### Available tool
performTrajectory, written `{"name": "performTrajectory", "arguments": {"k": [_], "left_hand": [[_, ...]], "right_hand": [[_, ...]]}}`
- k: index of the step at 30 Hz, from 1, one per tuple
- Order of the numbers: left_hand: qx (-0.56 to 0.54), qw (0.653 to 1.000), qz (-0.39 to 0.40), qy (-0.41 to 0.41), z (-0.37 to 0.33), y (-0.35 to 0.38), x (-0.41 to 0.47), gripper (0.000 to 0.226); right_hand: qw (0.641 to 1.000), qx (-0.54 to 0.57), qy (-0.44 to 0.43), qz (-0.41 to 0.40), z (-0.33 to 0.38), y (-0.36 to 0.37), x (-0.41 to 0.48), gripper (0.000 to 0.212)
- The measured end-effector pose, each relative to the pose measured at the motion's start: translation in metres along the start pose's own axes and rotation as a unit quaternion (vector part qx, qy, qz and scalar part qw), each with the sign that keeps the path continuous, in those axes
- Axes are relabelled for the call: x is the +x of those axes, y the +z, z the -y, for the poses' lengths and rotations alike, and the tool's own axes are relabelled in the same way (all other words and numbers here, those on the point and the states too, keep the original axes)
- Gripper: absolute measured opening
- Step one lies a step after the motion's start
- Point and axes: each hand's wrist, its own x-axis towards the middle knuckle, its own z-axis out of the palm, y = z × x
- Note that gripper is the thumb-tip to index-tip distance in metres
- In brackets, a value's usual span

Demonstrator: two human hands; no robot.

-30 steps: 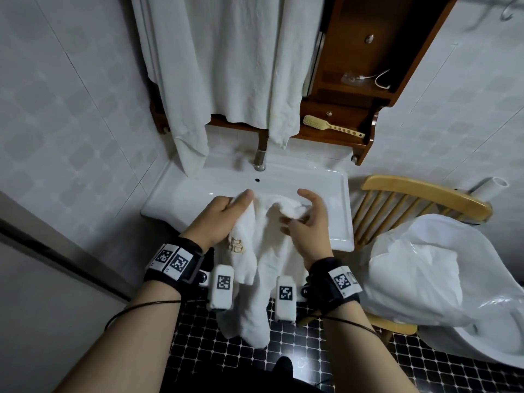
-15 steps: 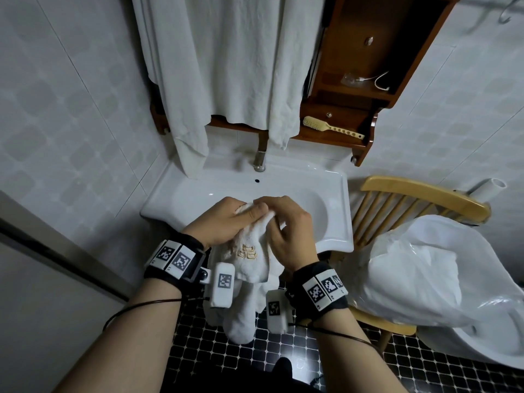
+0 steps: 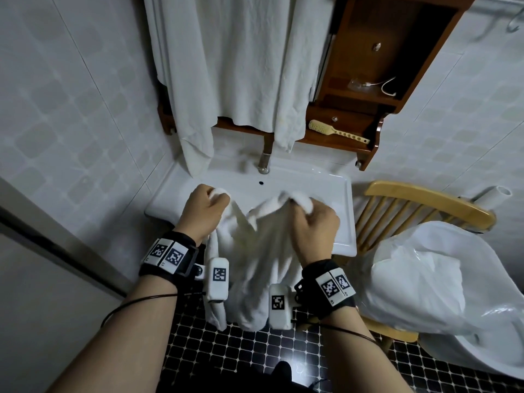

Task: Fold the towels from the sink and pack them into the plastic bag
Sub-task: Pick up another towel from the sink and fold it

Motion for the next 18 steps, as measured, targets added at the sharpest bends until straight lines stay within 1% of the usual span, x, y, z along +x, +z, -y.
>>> {"name": "performTrajectory", "arguments": {"k": [1,2,3,4,5,6,7,8,9,10,11,12,13,14,16,17,18], "left_hand": [[-0.007,1.000,-0.013,-0.011,0.000,0.001,0.001,0.036],[-0.013,0.999,-0.024,-0.017,-0.001,0.001,0.001,0.037],[-0.023,0.999,-0.028,-0.018,-0.001,0.002,0.002,0.038],[-0.027,0.999,-0.028,-0.017,0.000,0.003,0.003,0.039],[-0.026,0.999,-0.029,-0.013,0.000,0.004,0.003,0.038],[-0.029,0.999,-0.032,-0.007,0.001,0.005,0.002,0.034],[-0.040,0.999,-0.035,-0.001,0.003,0.005,0.002,0.028],[-0.056,0.998,-0.042,0.003,0.004,0.005,0.002,0.023],[-0.073,0.996,-0.048,0.005,0.005,0.006,0.001,0.017],[-0.088,0.995,-0.052,0.002,0.005,0.005,0.000,0.010],[-0.099,0.993,-0.055,-0.008,0.003,0.003,-0.001,0.005],[-0.103,0.993,-0.056,-0.015,0.001,0.002,-0.002,0.006],[-0.100,0.994,-0.051,-0.015,0.002,0.000,0.000,0.004],[-0.095,0.995,-0.040,-0.008,0.004,-0.002,0.000,0.005],[-0.089,0.996,-0.011,0.000,0.006,-0.003,0.001,0.014],[-0.093,0.996,0.004,-0.006,0.006,-0.003,0.000,0.014],[-0.101,0.995,0.022,-0.011,0.006,-0.001,-0.001,0.014]], "right_hand": [[1.000,0.013,0.008,-0.026,0.002,-0.001,0.000,0.030],[1.000,0.009,0.014,-0.014,0.003,0.000,0.001,0.024],[0.999,-0.018,0.015,0.038,0.001,0.001,0.003,0.022],[0.990,-0.059,0.015,0.130,0.002,0.001,0.006,0.022],[0.965,-0.085,0.018,0.246,0.002,0.001,0.007,0.024],[0.931,-0.082,0.021,0.355,0.003,0.001,0.008,0.030],[0.900,-0.047,0.029,0.433,0.007,0.001,0.007,0.036],[0.883,0.001,0.045,0.467,0.010,0.001,0.005,0.040],[0.884,0.040,0.063,0.461,0.014,0.001,0.002,0.041],[0.902,0.061,0.071,0.421,0.016,0.003,0.001,0.039],[0.929,0.055,0.057,0.361,0.015,0.006,0.001,0.035],[0.954,0.026,0.032,0.297,0.012,0.009,0.002,0.032],[0.966,-0.009,0.013,0.257,0.008,0.012,0.005,0.028],[0.966,-0.031,0.006,0.255,0.006,0.013,0.008,0.024],[0.947,-0.043,0.022,0.318,0.006,0.013,0.010,0.024],[0.937,-0.028,0.038,0.347,0.010,0.011,0.008,0.028],[0.932,0.009,0.061,0.357,0.013,0.010,0.005,0.033]]}}
